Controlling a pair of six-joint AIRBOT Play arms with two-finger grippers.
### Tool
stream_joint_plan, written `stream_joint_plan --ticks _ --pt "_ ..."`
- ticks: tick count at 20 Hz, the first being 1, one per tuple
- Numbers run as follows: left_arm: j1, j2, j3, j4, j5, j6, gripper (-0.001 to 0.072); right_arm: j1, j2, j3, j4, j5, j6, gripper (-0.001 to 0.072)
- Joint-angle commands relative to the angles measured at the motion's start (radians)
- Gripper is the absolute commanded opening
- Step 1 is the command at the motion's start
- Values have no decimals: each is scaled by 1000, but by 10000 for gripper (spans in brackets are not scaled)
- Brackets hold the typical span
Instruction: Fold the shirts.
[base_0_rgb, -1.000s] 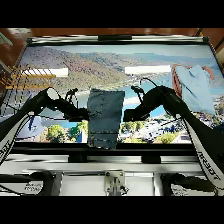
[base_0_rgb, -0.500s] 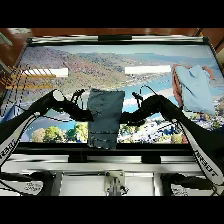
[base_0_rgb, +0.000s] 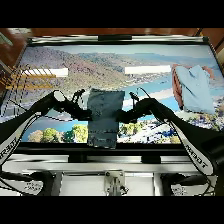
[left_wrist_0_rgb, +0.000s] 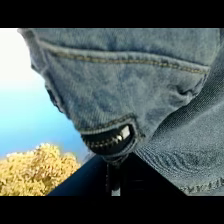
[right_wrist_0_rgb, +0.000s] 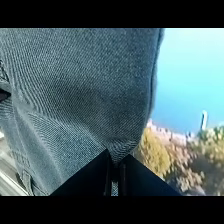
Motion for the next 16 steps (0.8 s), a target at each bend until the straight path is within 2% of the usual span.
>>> stream_joint_plan --ticks 1,3,6,8,11,12,13,14,16 --pt "-1 -1 1 -3 13 15 75 -2 -8 71 -14 100 -9 85" --pt "-1 -1 1 -24 5 15 75 -40 -8 154 -76 110 -8 84" --pt "-31 -1 1 -228 13 75 76 -120 -8 261 -144 131 -4 84" --pt "-87 -1 1 -357 81 104 76 -173 -8 288 -153 130 3 84" --pt "-188 -2 1 -380 212 104 85 -243 -16 288 -169 42 65 101" --pt "-203 -2 1 -380 237 103 227 -262 -18 288 -178 3 66 258" --pt "-203 -2 2 -380 244 103 415 -285 -16 289 -177 -42 61 521" --pt "-189 -1 3 -378 242 104 461 -314 -7 289 -178 -88 51 554" --pt "-124 4 8 -377 201 103 462 -385 32 289 -199 -195 47 553"
